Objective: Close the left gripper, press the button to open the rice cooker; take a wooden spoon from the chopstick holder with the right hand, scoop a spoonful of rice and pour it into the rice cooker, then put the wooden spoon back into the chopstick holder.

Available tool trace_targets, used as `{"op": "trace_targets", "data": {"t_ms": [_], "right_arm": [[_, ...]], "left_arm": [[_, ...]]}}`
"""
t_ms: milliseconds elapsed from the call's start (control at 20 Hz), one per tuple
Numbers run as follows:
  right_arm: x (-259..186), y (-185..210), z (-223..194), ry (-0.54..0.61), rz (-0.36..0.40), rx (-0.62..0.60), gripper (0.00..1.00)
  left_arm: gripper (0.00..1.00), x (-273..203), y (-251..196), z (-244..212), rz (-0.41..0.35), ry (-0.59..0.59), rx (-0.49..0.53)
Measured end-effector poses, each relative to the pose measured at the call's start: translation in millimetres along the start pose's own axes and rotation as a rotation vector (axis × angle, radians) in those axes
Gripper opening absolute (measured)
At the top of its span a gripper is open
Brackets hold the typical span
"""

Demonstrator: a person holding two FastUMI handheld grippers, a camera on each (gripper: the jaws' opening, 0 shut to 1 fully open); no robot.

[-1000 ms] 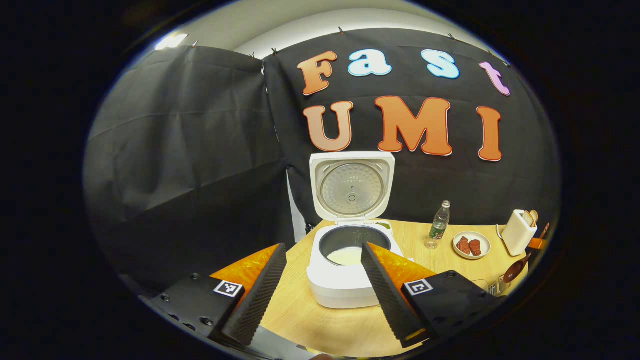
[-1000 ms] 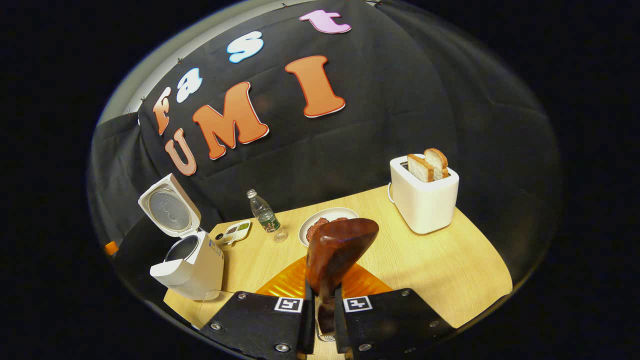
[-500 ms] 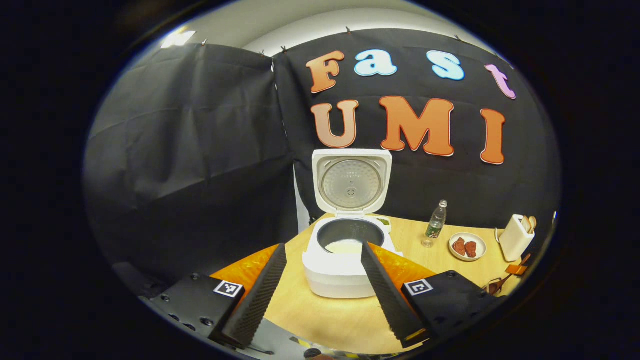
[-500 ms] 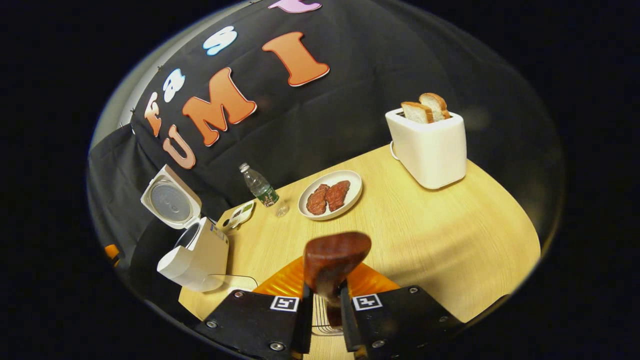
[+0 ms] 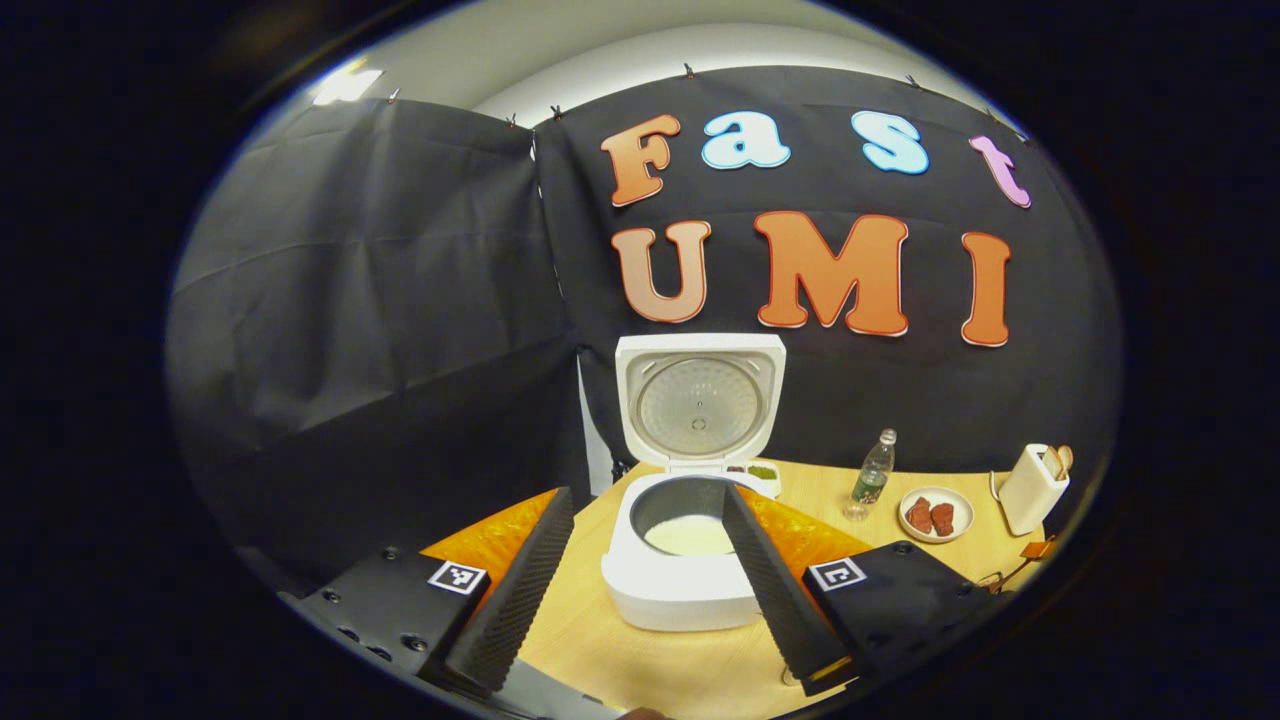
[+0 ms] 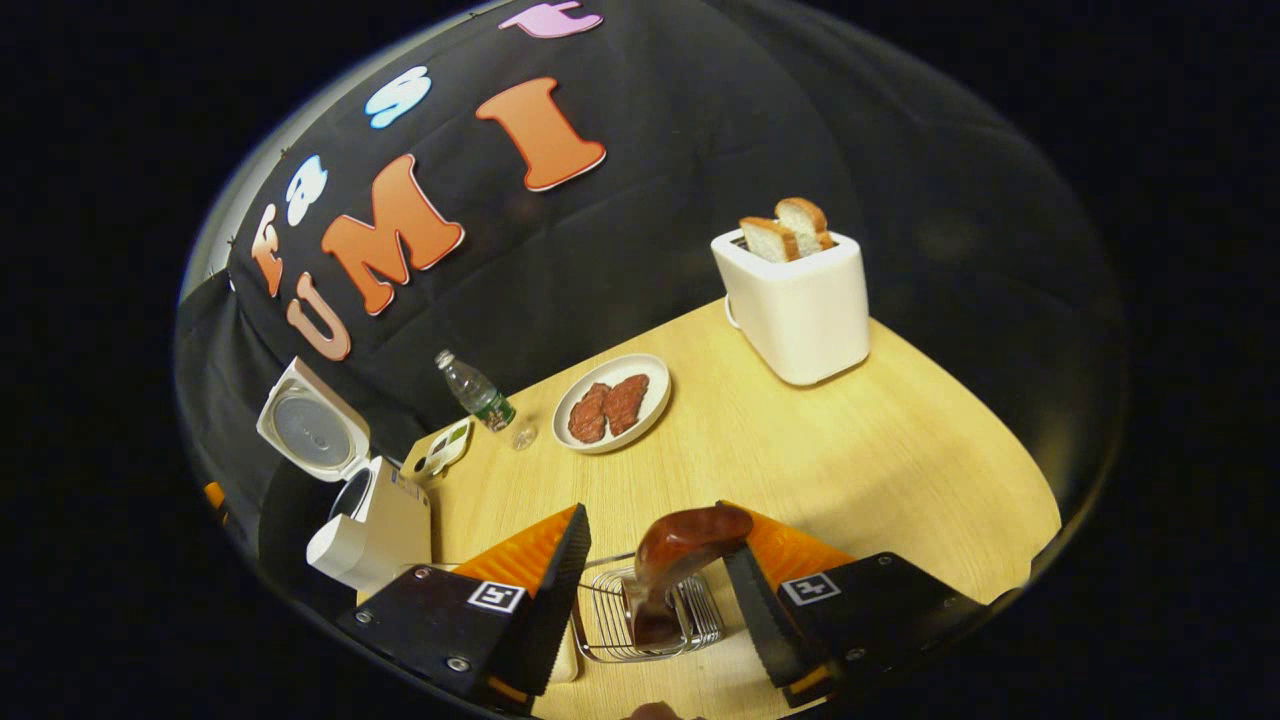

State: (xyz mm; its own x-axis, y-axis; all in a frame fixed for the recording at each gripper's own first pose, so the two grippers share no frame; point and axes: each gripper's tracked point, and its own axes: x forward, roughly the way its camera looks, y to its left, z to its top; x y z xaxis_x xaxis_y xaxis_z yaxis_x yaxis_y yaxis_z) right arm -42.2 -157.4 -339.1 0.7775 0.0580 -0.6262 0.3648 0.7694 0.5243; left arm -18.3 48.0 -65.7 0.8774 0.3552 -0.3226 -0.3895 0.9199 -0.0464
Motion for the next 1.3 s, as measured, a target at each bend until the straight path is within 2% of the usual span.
{"op": "trace_targets", "data": {"t_ms": [100, 200, 250, 300, 350, 500, 650, 750, 850, 1000, 1200, 1300], "right_arm": [[-13.2, 0.4, 19.2, -0.041, -0.038, -0.037, 0.87], [-24.2, 6.9, 42.0, -0.095, -0.071, -0.094, 0.92], [-27.6, 20.1, 58.0, -0.116, -0.084, -0.125, 0.93], [-34.1, 27.6, 65.6, -0.134, -0.09, -0.155, 0.93], [-41.9, 34.8, 72.4, -0.154, -0.099, -0.18, 0.93], [-57.8, 60.4, 86.0, -0.188, -0.098, -0.212, 0.94], [-70.2, 80.4, 92.5, -0.222, -0.104, -0.23, 0.95], [-79.1, 88.4, 97.6, -0.249, -0.119, -0.247, 0.95], [-86.9, 92.9, 97.1, -0.255, -0.135, -0.272, 0.95], [-94.5, 97.4, 99.9, -0.267, -0.154, -0.298, 0.95], [-93.8, 105.4, 100.0, -0.256, -0.141, -0.297, 0.95], [-92.8, 110.0, 105.2, -0.257, -0.129, -0.312, 0.95]], "left_arm": [[1.0, 25.2, 0.7, 25.8, -0.029, -0.022, -0.035], [1.0, 52.6, 9.4, 60.4, -0.022, -0.072, -0.032], [0.96, 64.8, 8.8, 78.1, -0.031, -0.098, -0.033], [1.0, 78.5, 9.5, 93.5, -0.036, -0.117, -0.029], [0.96, 93.2, 9.8, 108.4, -0.036, -0.13, -0.023], [0.97, 142.3, 4.7, 145.5, -0.038, -0.184, -0.004], [0.96, 195.1, -6.4, 159.8, -0.065, -0.192, 0.027], [0.96, 230.3, -11.6, 163.7, -0.076, -0.17, 0.027], [0.98, 265.9, -26.6, 156.7, -0.122, -0.121, 0.016], [0.98, 308.6, -49.9, 131.1, -0.179, 0.006, 0.009], [0.96, 340.6, -67.8, 87.6, -0.185, 0.2, -0.021], [0.99, 339.5, -68.4, 81.1, -0.163, 0.228, 0.032]]}}
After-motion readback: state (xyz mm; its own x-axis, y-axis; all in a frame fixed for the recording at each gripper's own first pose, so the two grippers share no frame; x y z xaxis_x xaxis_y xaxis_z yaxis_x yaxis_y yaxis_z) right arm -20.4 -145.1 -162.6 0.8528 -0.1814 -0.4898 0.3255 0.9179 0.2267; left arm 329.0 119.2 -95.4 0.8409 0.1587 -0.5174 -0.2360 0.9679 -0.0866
